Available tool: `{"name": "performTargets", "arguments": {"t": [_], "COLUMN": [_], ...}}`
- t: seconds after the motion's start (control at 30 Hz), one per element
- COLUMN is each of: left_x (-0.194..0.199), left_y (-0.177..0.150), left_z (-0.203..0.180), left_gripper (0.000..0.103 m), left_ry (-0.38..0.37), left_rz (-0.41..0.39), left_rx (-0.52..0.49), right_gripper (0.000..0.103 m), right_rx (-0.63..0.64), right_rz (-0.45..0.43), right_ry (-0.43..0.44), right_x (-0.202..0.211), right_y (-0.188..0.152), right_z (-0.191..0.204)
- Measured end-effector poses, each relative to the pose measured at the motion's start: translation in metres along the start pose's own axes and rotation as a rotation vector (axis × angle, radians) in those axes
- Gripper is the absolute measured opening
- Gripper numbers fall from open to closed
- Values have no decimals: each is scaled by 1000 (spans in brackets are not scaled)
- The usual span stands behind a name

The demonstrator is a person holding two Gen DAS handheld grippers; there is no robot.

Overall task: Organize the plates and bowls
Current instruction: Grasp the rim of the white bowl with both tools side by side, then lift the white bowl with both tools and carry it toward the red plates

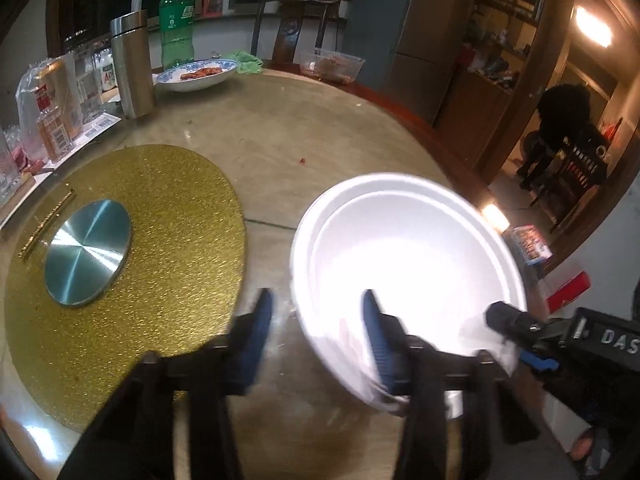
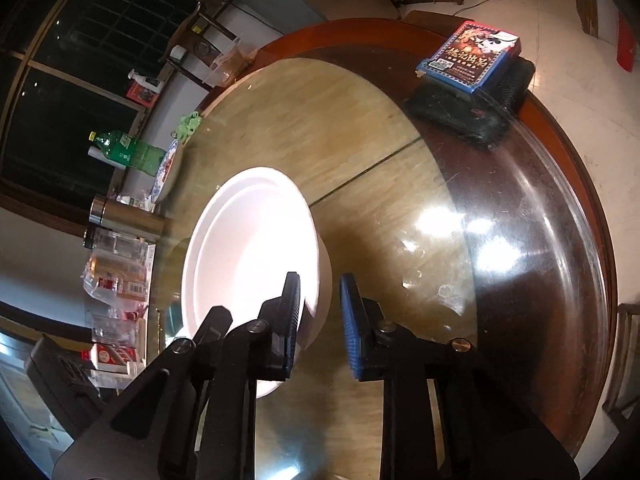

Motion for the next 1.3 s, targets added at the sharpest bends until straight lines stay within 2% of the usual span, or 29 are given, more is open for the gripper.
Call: {"name": "performTargets", "arguments": {"t": [0.07,0.13,0.2,0.63,1.3], "left_x": [-2,-1,3,40,90], "left_y": [-2,-4,-4,-16,-47], "left_z": [1,2,6,38,95], "left_gripper": [16,15,14,13,13], "left_ry": [10,18,27,89,128], "left_rz": [9,11,2,-53,-89], "left_rx": [-14,-26,-30,-42,14], "right_gripper": [14,8,8,6,6], "right_rx": [14,26,38,86,186], "right_rz": [6,11,9,33,29], "right_ry": [-1,-1,-9,48,62], "right_x": [0,0,2,17,33], "right_y": [-3,-7,-10,-50,-121], "right_z": [2,4,5,26,71]}}
Point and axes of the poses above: each gripper's, at about its wrist camera, not at the fingertips, and x roughly against the way its jaws point, z to its left, y to its top, the point moved 10 cm from there along -x, roughly the way its jaws point, and after that the axes turned 4 degrees about x, right-handed, at the moved point
